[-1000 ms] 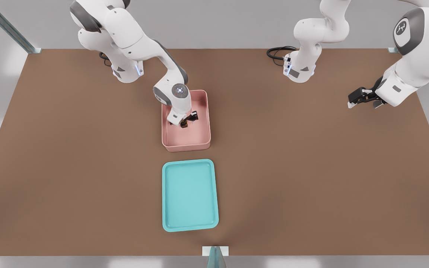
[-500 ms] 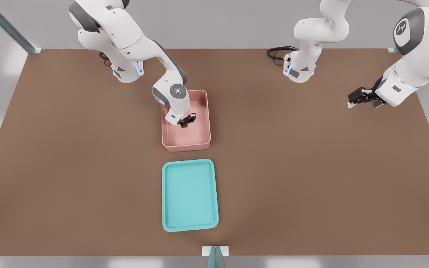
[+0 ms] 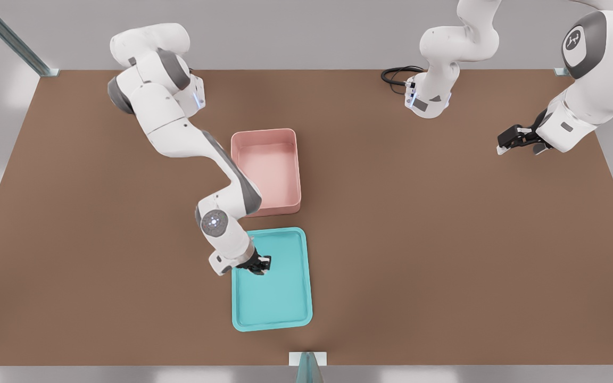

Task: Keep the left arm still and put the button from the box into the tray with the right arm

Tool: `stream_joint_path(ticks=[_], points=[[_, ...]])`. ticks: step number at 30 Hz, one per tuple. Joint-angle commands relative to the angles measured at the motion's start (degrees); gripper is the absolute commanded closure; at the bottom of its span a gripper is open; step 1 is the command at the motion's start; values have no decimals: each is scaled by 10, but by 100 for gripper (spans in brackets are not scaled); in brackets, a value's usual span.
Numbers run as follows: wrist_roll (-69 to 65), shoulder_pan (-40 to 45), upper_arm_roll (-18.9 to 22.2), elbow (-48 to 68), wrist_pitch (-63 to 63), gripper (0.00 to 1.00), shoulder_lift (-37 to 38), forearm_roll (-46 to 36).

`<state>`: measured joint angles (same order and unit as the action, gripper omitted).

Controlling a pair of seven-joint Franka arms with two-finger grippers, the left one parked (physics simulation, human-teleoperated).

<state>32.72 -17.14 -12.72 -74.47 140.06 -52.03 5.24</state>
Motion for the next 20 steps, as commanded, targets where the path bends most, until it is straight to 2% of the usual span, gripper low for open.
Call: stream_joint_path(ticks=[1,5,6,7,8,9,10,11,12,14,20], points=[[-115,-2,0,5,6,0,-7,5],[-115,0,0,5,-1,0,6,4],[-120,2,0,3,-85,0,73,3],[-122,4,2,3,-232,0,172,3],[-216,50,2,5,-351,0,208,3],[-318,129,6,3,-465,0,197,4],[-383,173,8,4,-537,0,192,46],[-408,174,16,3,-582,0,243,37],[-408,163,59,-2,-589,0,312,16],[-403,158,94,-103,-592,0,457,-13],[-402,158,103,-127,-590,0,472,-13]])
